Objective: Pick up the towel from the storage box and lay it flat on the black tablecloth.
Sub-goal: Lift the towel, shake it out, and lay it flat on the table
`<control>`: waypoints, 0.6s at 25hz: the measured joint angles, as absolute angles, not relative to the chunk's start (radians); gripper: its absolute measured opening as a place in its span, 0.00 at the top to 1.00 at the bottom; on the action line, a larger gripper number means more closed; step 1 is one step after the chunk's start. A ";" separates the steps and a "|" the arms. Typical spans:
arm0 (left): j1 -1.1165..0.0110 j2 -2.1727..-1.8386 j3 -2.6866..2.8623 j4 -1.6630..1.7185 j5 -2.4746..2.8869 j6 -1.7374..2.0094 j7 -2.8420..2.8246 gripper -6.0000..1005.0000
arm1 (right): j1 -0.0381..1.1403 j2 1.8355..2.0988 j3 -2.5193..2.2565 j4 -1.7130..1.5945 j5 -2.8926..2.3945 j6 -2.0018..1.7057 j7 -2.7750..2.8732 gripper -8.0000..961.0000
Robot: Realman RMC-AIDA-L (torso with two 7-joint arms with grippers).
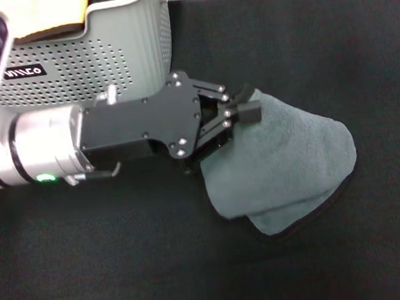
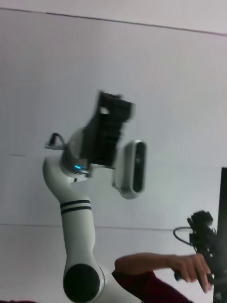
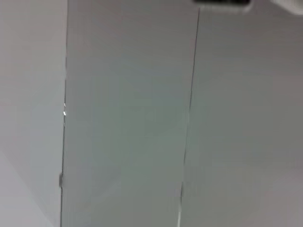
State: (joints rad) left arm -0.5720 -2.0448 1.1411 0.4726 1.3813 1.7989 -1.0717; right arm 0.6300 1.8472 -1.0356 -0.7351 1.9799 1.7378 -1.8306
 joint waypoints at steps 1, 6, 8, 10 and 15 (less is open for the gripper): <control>-0.570 -2.043 1.141 0.499 1.381 1.804 -1.085 0.99 | 0.619 1.844 -1.035 -0.735 1.962 1.737 -1.825 0.96; -0.566 -2.040 1.126 0.604 1.365 1.812 -1.164 0.99 | 0.574 1.859 -1.035 -0.735 1.886 1.733 -1.816 0.94; -0.570 -2.040 1.125 0.620 1.365 1.811 -1.179 0.99 | 0.564 1.880 -1.035 -0.736 1.851 1.732 -1.816 0.93; -0.582 -2.041 1.124 0.624 1.374 1.807 -1.185 0.99 | 0.562 1.903 -1.036 -0.747 1.802 1.732 -1.815 0.92; -0.616 -2.036 1.127 0.644 1.421 1.802 -1.224 0.99 | 0.577 1.930 -1.044 -0.788 1.689 1.735 -1.788 0.89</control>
